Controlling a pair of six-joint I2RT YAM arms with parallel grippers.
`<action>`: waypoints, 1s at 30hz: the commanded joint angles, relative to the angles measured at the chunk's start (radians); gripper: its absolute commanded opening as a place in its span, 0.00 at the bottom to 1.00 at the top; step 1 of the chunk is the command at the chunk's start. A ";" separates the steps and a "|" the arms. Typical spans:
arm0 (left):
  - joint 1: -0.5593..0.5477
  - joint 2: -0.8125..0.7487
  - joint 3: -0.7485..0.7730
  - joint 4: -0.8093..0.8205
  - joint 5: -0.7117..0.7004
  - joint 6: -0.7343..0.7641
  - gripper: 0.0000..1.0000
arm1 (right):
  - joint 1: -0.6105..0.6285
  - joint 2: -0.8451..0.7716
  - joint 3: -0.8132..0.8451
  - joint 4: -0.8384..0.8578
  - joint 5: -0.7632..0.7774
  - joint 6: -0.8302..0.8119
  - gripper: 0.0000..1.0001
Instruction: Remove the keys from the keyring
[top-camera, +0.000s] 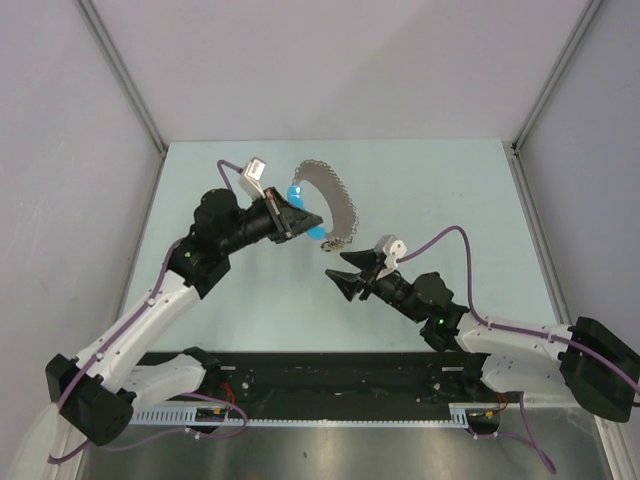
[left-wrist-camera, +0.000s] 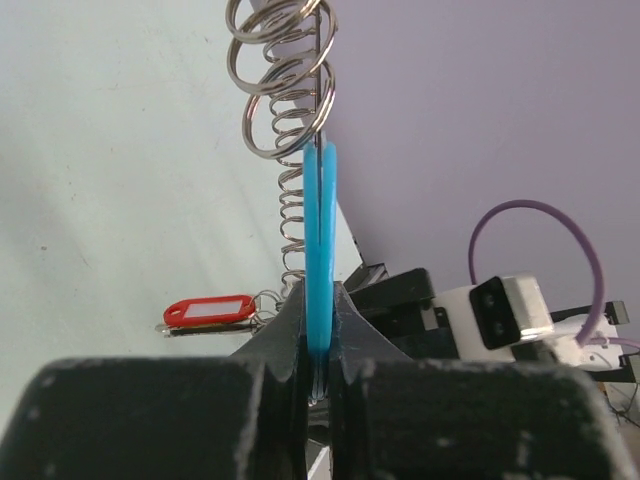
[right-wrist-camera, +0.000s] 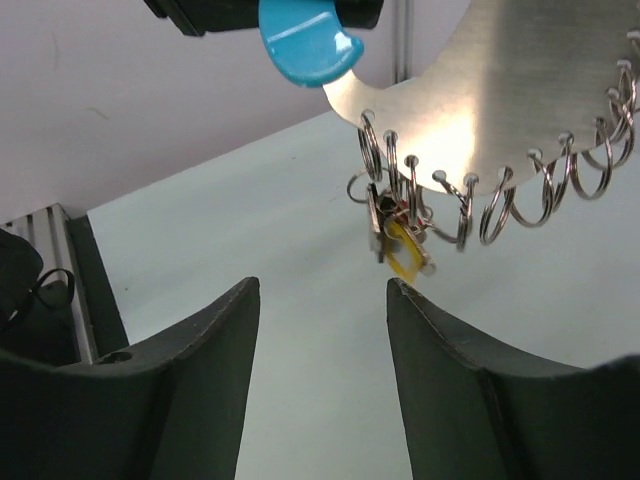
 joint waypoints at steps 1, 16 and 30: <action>0.005 -0.054 0.018 0.058 0.014 -0.042 0.00 | 0.014 0.030 -0.023 0.174 0.037 -0.097 0.57; 0.004 -0.074 -0.010 0.076 0.013 -0.085 0.00 | 0.059 0.119 -0.023 0.352 0.124 -0.211 0.53; 0.004 -0.084 -0.023 0.112 0.010 -0.105 0.00 | 0.059 0.206 -0.006 0.471 0.175 -0.206 0.45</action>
